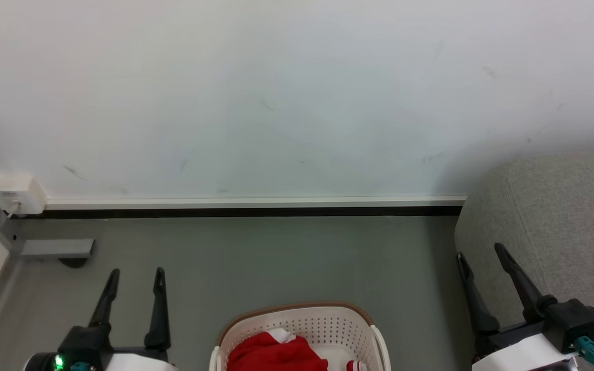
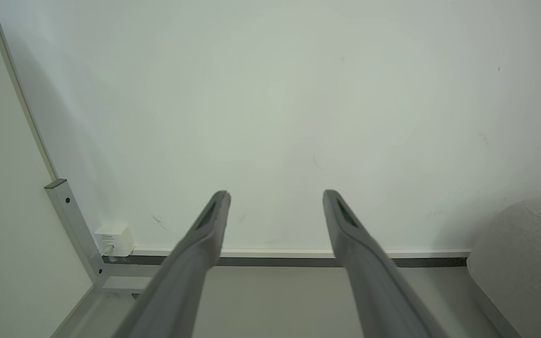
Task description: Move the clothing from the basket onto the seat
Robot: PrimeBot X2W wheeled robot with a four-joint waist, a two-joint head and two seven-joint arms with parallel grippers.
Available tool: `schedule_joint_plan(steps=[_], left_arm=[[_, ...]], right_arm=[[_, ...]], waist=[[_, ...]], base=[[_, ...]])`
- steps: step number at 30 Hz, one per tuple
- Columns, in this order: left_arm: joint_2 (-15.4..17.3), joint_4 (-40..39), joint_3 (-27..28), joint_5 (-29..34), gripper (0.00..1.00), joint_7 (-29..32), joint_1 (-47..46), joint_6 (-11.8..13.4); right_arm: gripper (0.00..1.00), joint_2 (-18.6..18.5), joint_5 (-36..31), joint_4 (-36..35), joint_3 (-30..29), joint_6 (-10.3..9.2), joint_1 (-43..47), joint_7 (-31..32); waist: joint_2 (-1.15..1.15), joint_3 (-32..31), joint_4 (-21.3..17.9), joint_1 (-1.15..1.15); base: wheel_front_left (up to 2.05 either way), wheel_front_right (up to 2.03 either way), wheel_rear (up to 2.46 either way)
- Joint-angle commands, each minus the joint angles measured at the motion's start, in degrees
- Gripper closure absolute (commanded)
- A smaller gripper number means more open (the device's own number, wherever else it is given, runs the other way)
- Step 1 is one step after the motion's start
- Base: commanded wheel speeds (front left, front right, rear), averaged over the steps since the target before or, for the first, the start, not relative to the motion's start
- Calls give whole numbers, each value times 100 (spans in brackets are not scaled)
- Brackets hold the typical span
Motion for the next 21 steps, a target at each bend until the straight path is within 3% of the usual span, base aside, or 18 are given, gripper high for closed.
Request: schedule_joint_plan(steps=[1, 12, 21], left_arm=[[7, 21, 12, -94, 0, -4, -7, -3], [-10, 145, -18, -164, 0, -3, -94, -12], [-20, 459, -185, -293, 0, -3, -508, -121]], right_arm=[[0, -44, 58, -7, 19, -12, -41, -21], [0, -90, 159, -131, 42, -12, -157, -21], [0, -79, 247, -345, -11, -12, -359, -21]], waist=[[0, 18, -33, 0], [0, 302, -260, 0], [0, 923, -451, 0]], base=[[0, 0, 0], [0, 0, 0], [0, 0, 0]])
